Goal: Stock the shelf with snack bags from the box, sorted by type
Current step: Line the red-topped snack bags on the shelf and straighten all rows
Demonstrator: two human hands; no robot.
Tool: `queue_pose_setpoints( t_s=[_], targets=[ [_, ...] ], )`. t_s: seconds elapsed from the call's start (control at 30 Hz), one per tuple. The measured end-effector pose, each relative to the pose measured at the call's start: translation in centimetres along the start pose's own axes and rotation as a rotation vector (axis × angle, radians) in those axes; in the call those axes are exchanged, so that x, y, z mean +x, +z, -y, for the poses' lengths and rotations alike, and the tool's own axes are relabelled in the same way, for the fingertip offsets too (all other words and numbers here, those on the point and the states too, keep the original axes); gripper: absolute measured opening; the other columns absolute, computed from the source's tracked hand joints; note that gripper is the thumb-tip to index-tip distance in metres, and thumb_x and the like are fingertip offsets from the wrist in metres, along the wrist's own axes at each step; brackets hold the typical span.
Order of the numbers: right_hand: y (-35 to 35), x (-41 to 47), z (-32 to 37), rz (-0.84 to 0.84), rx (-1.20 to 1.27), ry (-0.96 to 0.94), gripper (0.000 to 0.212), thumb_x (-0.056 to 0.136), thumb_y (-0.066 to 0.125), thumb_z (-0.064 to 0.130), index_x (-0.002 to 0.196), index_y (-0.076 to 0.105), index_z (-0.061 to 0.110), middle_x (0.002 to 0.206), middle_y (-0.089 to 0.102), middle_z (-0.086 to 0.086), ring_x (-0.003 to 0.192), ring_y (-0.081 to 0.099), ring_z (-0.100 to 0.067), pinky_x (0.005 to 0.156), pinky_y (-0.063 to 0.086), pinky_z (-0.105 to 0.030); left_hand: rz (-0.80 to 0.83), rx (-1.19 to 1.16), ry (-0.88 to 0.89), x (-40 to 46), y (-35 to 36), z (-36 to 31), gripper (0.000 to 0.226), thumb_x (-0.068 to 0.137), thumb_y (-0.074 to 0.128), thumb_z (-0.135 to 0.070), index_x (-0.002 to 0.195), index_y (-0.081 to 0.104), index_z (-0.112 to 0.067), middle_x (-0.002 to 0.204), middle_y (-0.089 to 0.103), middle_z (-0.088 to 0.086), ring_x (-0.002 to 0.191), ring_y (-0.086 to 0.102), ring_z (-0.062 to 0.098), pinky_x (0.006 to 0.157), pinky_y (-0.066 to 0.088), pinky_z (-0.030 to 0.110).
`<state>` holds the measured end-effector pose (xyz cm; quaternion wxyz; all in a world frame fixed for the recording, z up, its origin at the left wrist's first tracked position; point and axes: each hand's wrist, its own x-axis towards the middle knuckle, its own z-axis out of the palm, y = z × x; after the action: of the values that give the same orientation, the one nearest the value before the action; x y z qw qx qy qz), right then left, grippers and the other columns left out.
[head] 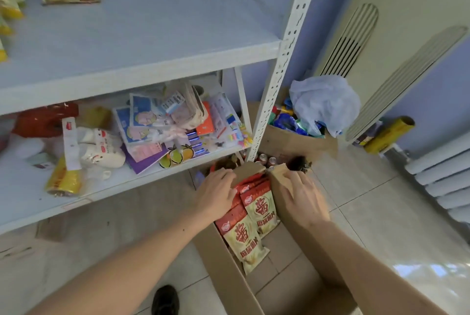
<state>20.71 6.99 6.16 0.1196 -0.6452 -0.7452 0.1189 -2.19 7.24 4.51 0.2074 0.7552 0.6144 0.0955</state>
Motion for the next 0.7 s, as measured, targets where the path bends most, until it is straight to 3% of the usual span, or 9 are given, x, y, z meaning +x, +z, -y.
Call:
queue_pose_setpoints(
  t_s=[0.13, 0.37, 0.5, 0.6, 0.7],
  targets=[
    [5.2, -1.6, -3.4, 0.145, 0.004, 0.015, 0.029, 0.1, 0.044, 0.032, 0.126, 0.046, 0.02, 0.125, 0.053, 0.0, 0.109, 0.055, -0.02, 0.074, 0.04, -0.027, 0.067, -0.049, -0.129, -0.5, 5.6, 0.3, 0.035, 0.094, 0.057, -0.024, 0.126, 0.055, -0.008, 0.129, 0.055, 0.006, 0.121, 0.051, 0.024, 0.103, 0.039, 0.035],
    [15.5, -2.3, -7.4, 0.266, 0.068, 0.062, 0.037, 0.099, 0.048, 0.034, 0.132, 0.044, 0.018, 0.128, 0.052, -0.001, 0.113, 0.054, -0.021, 0.087, 0.05, -0.034, 0.215, -0.029, -0.336, 0.0, 14.0, 3.2, 0.035, 0.087, 0.061, -0.045, 0.113, 0.057, -0.021, 0.117, 0.058, -0.003, 0.101, 0.062, 0.02, 0.083, 0.054, 0.039],
    [21.1, -2.3, -8.7, 0.346, 0.085, 0.063, 0.04, 0.097, 0.051, 0.033, 0.133, 0.043, 0.018, 0.13, 0.05, -0.001, 0.115, 0.054, -0.023, 0.083, 0.051, -0.034, 0.253, 0.038, -0.374, 1.3, 17.1, 4.5, 0.037, 0.09, 0.061, -0.044, 0.114, 0.056, -0.017, 0.118, 0.057, -0.001, 0.106, 0.058, 0.019, 0.085, 0.049, 0.029],
    [25.0, -2.0, -9.6, 0.423, 0.073, 0.065, 0.046, 0.097, 0.052, 0.035, 0.137, 0.04, 0.018, 0.135, 0.046, -0.001, 0.12, 0.05, -0.023, 0.088, 0.049, -0.035, 0.286, 0.136, -0.394, 2.9, 19.2, 5.2, 0.036, 0.091, 0.062, -0.038, 0.114, 0.052, -0.012, 0.122, 0.056, 0.005, 0.111, 0.056, 0.023, 0.087, 0.044, 0.03],
    [28.6, -2.2, -10.3, 0.534, 0.067, 0.093, 0.058, 0.093, 0.059, 0.041, 0.141, 0.037, 0.018, 0.141, 0.041, 0.0, 0.127, 0.045, -0.022, 0.095, 0.048, -0.039, 0.334, 0.181, -0.48, 4.1, 21.5, 5.7, 0.051, 0.089, 0.067, -0.035, 0.125, 0.045, -0.006, 0.126, 0.05, 0.013, 0.116, 0.051, 0.027, 0.094, 0.044, 0.034]
  ],
)
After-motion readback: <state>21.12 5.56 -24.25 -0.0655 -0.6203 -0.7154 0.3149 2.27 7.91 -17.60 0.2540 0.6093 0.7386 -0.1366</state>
